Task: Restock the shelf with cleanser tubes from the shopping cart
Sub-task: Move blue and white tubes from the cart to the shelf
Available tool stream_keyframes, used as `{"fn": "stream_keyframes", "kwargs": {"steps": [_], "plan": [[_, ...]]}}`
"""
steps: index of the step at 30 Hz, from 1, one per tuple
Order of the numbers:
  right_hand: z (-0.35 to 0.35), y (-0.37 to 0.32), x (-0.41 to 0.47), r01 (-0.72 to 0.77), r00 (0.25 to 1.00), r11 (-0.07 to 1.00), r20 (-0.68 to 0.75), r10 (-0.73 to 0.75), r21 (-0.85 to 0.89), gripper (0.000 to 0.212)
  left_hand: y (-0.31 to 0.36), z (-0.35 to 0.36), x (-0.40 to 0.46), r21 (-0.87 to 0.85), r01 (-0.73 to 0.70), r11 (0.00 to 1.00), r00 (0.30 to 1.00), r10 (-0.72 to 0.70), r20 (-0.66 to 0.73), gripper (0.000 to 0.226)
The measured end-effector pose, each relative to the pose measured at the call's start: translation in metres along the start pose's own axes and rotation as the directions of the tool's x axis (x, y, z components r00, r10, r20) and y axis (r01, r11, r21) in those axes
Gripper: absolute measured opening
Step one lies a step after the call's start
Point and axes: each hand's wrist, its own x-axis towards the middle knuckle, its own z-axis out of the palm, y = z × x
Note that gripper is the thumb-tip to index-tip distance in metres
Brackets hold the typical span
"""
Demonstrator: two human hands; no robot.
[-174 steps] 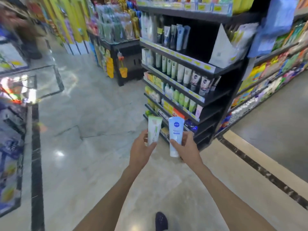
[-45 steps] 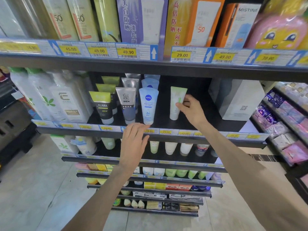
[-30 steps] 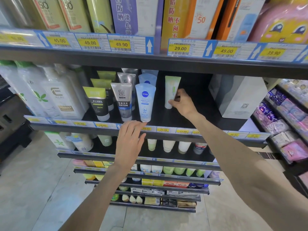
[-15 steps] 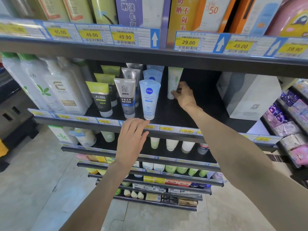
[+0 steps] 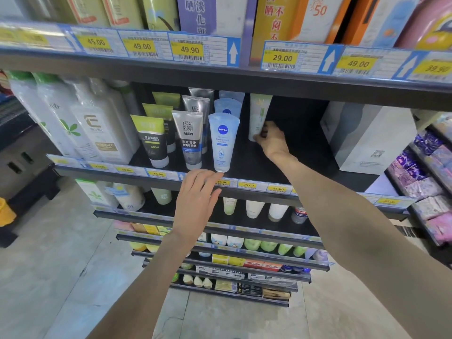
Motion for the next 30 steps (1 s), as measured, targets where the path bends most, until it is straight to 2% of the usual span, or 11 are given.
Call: {"fn": "stream_keyframes", "kwargs": {"steps": [4, 7, 11, 15, 21, 30], "plan": [[0.001, 0.006, -0.011, -0.012, 1.0, 1.0, 0.021, 0.012, 0.002, 0.073, 0.0, -0.001, 0.0, -0.01, -0.004, 1.0, 1.0, 0.004, -0.005, 0.04], [-0.006, 0.006, -0.024, -0.007, 0.999, 0.999, 0.038, 0.008, -0.034, 0.083, 0.002, -0.003, 0.001, -0.027, 0.007, 1.0, 1.0, -0.007, 0.001, 0.04], [-0.025, 0.005, -0.051, -0.023, 0.996, 0.999, 0.082, 0.026, -0.038, 0.088, 0.009, -0.009, 0.001, -0.095, 0.004, 0.996, 1.0, -0.003, 0.009, 0.047], [-0.054, 0.001, -0.089, 0.027, 0.992, 0.989, 0.125, -0.009, -0.143, 0.089, 0.023, -0.011, 0.004, -0.142, -0.021, 0.99, 1.0, 0.024, 0.02, 0.046], [-0.1, 0.007, -0.154, 0.031, 0.999, 0.941, 0.026, -0.023, -0.338, 0.088, 0.056, -0.002, 0.009, -0.175, -0.153, 0.972, 0.982, 0.17, 0.085, 0.045], [-0.177, 0.071, -0.25, 0.103, 0.972, 0.804, -0.112, -0.206, -0.585, 0.086, 0.152, 0.008, 0.001, -0.126, -0.226, 0.966, 0.947, 0.248, 0.203, 0.052]]}}
